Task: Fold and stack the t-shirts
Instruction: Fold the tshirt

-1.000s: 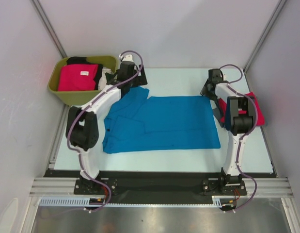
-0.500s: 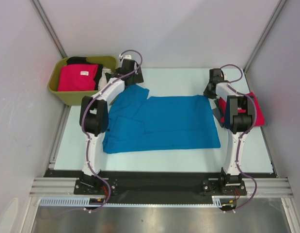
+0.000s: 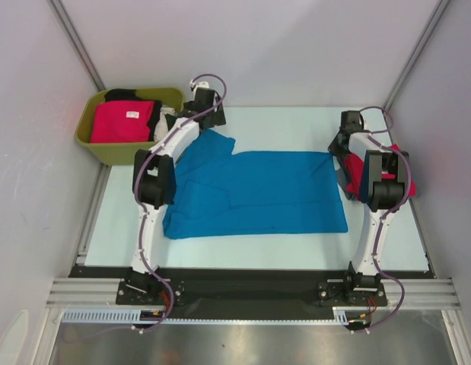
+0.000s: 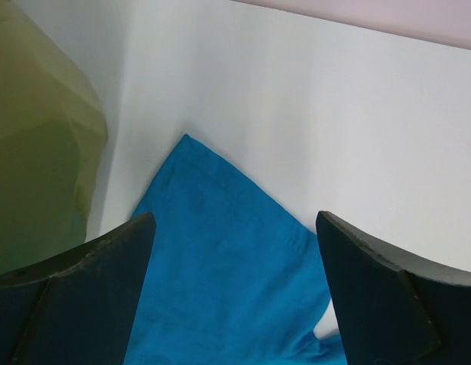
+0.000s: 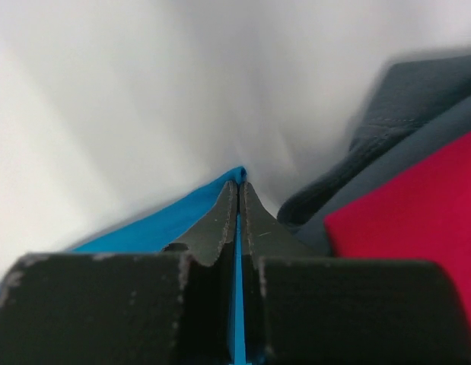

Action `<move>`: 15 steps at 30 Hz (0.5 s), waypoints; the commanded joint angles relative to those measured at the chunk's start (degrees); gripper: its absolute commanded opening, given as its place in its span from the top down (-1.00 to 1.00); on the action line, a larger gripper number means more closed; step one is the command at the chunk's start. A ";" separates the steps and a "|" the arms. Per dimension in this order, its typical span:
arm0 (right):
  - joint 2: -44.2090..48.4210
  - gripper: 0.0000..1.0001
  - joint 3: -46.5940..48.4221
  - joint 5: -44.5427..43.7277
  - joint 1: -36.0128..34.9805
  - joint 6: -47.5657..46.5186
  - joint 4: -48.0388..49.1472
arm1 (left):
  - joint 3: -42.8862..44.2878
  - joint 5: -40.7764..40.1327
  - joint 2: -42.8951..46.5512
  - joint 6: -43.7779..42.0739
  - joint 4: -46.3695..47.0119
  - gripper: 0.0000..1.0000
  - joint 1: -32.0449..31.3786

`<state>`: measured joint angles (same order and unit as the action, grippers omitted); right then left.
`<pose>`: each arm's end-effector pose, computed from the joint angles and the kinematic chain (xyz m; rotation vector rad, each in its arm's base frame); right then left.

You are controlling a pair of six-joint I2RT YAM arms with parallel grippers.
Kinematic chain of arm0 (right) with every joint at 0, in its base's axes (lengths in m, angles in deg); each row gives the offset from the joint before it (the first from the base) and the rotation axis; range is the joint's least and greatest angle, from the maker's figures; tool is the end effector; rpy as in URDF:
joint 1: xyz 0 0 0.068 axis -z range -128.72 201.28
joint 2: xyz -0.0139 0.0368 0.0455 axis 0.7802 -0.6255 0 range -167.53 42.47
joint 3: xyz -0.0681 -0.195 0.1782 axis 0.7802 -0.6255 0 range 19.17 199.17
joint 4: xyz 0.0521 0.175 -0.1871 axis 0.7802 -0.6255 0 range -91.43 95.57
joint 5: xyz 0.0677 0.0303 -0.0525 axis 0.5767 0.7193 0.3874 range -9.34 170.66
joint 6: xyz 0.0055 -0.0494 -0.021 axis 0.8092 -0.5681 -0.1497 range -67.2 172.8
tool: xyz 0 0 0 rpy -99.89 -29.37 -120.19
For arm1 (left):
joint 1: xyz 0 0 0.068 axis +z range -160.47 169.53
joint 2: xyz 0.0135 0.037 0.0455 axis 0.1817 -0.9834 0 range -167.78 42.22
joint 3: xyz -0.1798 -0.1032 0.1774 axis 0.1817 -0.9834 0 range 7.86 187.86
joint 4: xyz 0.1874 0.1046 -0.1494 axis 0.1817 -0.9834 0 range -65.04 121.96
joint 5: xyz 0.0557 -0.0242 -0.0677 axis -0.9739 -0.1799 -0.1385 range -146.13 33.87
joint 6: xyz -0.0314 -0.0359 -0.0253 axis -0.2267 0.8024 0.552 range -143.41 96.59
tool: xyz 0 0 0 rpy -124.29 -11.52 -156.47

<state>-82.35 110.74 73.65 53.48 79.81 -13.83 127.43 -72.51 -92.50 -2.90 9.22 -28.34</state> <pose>0.4743 -0.0226 0.1591 0.6748 2.3867 0.0319 0.5202 -0.1572 0.2286 -0.2052 2.1918 -0.0544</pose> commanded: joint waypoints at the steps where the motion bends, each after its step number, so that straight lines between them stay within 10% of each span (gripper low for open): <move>1: 2.47 1.00 -0.95 -0.03 1.06 0.24 -0.03 | 6.27 0.73 -3.26 0.58 -2.13 -0.84 0.55; 15: 4.84 1.00 -3.76 -1.69 3.95 1.91 -0.38 | 8.93 -2.78 -8.81 2.78 3.05 -0.68 1.34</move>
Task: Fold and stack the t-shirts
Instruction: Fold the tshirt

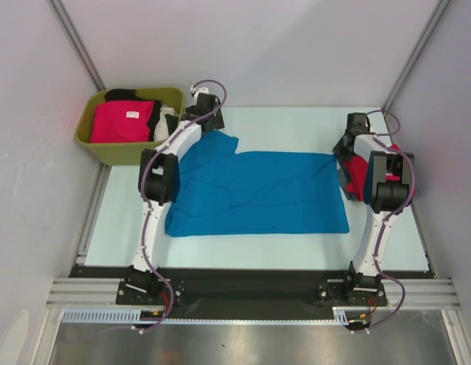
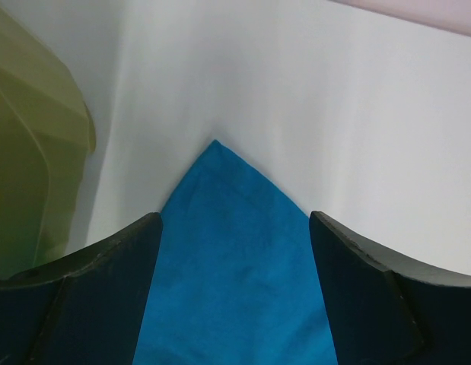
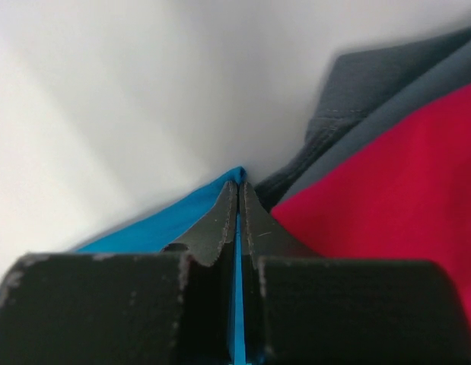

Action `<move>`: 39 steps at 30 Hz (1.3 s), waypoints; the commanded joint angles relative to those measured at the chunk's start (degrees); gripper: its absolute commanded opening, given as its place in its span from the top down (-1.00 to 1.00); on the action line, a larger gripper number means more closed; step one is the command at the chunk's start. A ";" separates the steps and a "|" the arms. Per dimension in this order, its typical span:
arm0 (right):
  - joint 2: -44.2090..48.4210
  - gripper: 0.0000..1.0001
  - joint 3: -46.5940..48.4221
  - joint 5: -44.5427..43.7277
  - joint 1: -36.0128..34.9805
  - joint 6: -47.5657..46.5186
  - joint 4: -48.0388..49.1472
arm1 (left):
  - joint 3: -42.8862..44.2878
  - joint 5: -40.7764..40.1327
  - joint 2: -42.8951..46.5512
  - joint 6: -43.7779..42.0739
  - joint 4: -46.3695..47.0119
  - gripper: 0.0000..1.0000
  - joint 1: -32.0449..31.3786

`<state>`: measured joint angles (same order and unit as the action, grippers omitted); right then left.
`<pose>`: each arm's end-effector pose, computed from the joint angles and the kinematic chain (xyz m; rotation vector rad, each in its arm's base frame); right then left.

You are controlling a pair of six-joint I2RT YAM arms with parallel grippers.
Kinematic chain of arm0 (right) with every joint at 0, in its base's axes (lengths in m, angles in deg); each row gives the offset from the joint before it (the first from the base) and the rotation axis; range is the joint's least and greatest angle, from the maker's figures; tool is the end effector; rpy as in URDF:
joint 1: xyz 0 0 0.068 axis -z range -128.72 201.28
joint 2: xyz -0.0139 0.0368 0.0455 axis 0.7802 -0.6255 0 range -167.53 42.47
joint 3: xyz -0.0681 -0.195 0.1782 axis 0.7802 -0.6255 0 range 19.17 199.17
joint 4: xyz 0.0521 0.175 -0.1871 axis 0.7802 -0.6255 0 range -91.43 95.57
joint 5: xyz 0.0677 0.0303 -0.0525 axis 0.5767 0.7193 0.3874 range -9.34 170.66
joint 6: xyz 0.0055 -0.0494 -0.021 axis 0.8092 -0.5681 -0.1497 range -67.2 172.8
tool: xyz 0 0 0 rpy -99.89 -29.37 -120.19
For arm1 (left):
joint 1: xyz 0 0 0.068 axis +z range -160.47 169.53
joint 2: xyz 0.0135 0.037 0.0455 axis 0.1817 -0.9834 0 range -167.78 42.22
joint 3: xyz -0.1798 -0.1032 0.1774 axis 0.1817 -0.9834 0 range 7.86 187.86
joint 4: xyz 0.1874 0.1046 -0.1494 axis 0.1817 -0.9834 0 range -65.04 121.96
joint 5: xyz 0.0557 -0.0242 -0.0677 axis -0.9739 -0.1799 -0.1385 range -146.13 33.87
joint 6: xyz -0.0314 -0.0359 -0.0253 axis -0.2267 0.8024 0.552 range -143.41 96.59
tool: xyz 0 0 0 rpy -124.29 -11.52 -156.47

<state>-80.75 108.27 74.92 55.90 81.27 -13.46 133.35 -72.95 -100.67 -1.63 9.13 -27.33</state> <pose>0.4649 -0.0412 0.1590 0.7494 2.3771 0.0495 0.5436 -0.1540 0.1870 -0.2489 2.2236 -0.0311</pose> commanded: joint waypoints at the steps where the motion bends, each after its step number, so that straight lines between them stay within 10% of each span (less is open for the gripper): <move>1: 3.42 1.00 -1.56 -2.70 1.88 0.62 -0.57 | 3.00 -2.34 -0.98 1.68 3.66 -0.68 0.34; 30: 4.92 1.00 -4.11 2.83 2.85 1.50 2.15 | 13.46 6.27 -9.25 15.83 -10.03 -0.30 4.56; 39: 5.88 1.00 -5.69 5.12 3.55 2.12 3.38 | 5.02 -3.89 -1.43 -4.07 -3.54 -0.47 -1.15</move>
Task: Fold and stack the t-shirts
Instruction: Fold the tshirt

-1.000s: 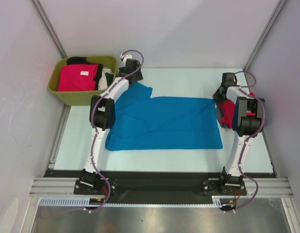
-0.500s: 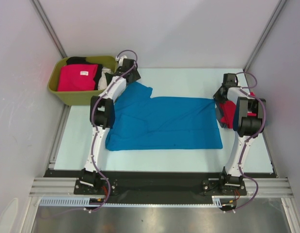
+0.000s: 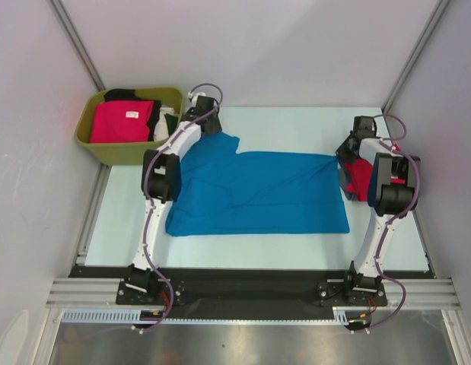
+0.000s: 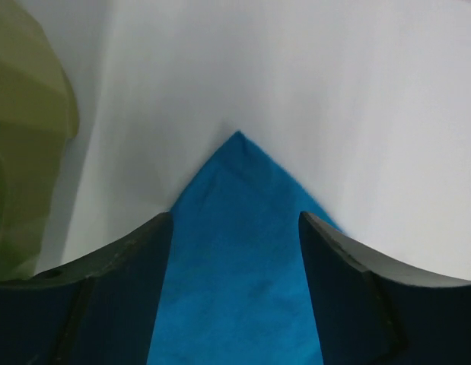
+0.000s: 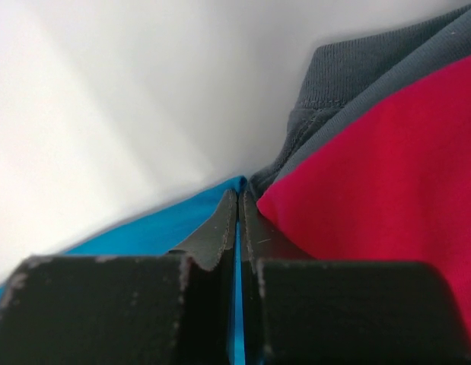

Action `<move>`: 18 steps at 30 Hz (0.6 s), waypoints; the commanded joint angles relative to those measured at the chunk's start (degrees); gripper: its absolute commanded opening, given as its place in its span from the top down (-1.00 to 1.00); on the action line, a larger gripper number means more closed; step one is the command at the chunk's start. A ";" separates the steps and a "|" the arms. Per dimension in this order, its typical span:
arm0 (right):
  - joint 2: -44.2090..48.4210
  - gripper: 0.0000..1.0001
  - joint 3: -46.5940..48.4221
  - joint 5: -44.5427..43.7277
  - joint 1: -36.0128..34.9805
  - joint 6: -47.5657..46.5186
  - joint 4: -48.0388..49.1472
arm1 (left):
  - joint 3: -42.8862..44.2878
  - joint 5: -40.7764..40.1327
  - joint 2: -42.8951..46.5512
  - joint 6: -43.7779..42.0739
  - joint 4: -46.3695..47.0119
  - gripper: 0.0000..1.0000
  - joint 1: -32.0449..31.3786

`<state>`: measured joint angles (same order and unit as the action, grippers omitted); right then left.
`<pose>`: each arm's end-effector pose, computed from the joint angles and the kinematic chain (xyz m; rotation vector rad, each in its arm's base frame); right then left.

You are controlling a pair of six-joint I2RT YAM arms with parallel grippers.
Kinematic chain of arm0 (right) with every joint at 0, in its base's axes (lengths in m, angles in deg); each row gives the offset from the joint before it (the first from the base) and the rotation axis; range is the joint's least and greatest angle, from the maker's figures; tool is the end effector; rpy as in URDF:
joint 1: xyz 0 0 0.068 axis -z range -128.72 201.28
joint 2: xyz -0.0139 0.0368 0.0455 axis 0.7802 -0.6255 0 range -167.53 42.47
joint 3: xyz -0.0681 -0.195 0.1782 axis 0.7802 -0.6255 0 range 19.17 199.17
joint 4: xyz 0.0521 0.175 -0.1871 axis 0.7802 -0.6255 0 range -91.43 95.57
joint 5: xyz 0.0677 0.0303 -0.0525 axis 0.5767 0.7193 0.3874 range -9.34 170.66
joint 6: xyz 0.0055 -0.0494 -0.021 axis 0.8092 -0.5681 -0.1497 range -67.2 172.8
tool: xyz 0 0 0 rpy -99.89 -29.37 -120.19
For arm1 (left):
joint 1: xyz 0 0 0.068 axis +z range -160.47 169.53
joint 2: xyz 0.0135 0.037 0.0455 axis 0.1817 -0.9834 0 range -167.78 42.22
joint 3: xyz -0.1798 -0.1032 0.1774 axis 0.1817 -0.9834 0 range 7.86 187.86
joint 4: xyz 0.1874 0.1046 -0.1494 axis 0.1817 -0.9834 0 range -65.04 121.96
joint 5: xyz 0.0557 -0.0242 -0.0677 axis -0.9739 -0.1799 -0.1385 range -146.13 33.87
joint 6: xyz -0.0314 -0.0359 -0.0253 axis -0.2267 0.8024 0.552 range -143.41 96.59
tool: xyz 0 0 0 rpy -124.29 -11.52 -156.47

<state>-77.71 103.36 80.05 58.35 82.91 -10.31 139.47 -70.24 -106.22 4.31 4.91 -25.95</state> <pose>0.4503 -0.0563 0.1600 0.7957 2.3519 0.1586 0.5566 -0.1451 0.1629 -0.3669 2.2806 -0.0960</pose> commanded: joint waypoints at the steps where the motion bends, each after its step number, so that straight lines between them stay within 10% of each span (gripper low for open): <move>1: 3.02 1.00 -0.95 -0.01 1.10 0.57 0.23 | -0.66 -7.68 4.12 -11.54 0.33 -0.48 -3.23; 18: 4.43 1.00 -3.15 4.82 2.42 1.53 2.52 | 2.86 1.88 0.09 -11.83 -7.93 -0.36 -1.13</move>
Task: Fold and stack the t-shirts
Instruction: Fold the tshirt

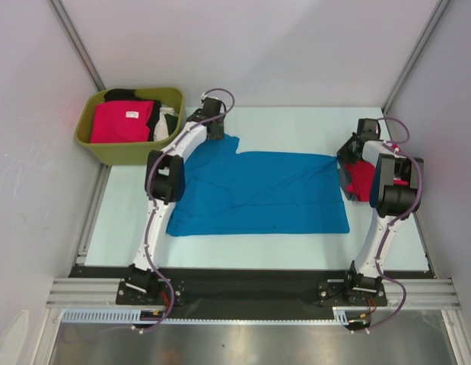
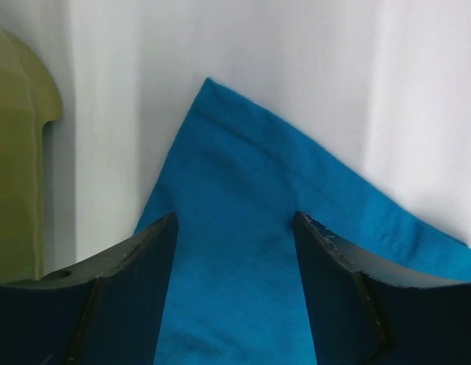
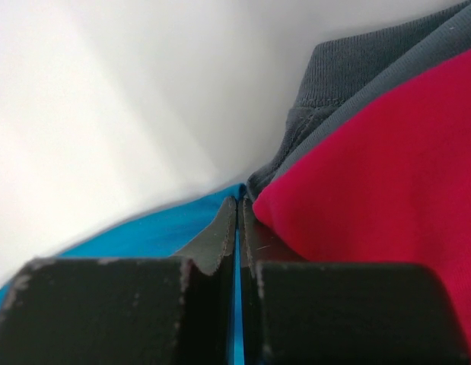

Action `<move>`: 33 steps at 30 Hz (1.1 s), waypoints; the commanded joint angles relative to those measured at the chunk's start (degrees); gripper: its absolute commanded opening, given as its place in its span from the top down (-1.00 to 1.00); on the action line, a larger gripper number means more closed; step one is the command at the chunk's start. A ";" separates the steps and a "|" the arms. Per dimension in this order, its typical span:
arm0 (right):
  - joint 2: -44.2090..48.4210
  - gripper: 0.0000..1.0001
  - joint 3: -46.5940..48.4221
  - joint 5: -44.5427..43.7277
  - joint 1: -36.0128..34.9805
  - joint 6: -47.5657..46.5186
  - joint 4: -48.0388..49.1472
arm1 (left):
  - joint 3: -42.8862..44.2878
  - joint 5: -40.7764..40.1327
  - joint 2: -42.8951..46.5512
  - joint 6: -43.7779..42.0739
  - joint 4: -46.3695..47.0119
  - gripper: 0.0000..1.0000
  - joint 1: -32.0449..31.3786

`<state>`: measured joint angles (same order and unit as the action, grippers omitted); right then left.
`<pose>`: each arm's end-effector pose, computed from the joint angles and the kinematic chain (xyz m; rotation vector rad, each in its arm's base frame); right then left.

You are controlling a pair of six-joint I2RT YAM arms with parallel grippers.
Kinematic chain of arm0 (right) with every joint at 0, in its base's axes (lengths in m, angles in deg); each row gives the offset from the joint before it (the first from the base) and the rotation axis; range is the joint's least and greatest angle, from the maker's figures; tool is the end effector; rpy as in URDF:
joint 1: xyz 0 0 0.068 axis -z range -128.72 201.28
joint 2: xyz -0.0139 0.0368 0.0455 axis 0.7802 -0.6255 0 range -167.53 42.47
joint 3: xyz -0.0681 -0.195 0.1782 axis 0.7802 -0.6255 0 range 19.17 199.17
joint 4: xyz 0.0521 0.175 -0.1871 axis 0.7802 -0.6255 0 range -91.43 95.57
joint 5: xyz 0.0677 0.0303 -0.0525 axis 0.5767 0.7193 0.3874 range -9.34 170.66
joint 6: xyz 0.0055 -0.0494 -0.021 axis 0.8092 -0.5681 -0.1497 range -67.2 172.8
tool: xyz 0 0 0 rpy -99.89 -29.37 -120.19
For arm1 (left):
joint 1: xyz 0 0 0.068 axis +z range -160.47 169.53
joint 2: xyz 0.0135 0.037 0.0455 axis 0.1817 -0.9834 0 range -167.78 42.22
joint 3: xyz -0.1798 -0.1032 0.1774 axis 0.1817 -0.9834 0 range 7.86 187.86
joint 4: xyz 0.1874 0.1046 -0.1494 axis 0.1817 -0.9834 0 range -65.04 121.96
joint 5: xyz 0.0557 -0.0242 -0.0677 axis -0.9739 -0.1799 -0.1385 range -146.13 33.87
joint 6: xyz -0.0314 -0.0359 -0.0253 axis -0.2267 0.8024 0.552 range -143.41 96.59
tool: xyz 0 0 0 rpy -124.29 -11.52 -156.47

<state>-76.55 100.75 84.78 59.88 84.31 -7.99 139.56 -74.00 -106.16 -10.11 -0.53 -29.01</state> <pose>0.4433 -0.0645 0.1579 0.8192 2.3365 0.2616 0.5414 -0.1700 0.1574 -0.0304 2.3777 0.1166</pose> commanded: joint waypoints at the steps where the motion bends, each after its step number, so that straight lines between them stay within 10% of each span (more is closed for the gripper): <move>1: 3.36 1.00 -0.55 0.27 0.89 0.22 0.29 | 5.12 6.43 -1.11 3.39 -6.06 -0.34 2.11; 22: 3.62 1.00 2.09 -0.25 0.98 -0.39 -1.64 | 0.23 5.39 4.93 0.06 1.98 0.92 -0.61; 33: 6.34 1.00 3.23 2.65 0.98 -0.57 -4.28 | -3.19 -5.77 10.47 -6.97 4.72 0.99 -4.22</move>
<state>-74.94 101.39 86.72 60.43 84.26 -10.60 137.61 -74.83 -102.38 -14.09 1.53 -33.49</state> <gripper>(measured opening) 0.010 0.011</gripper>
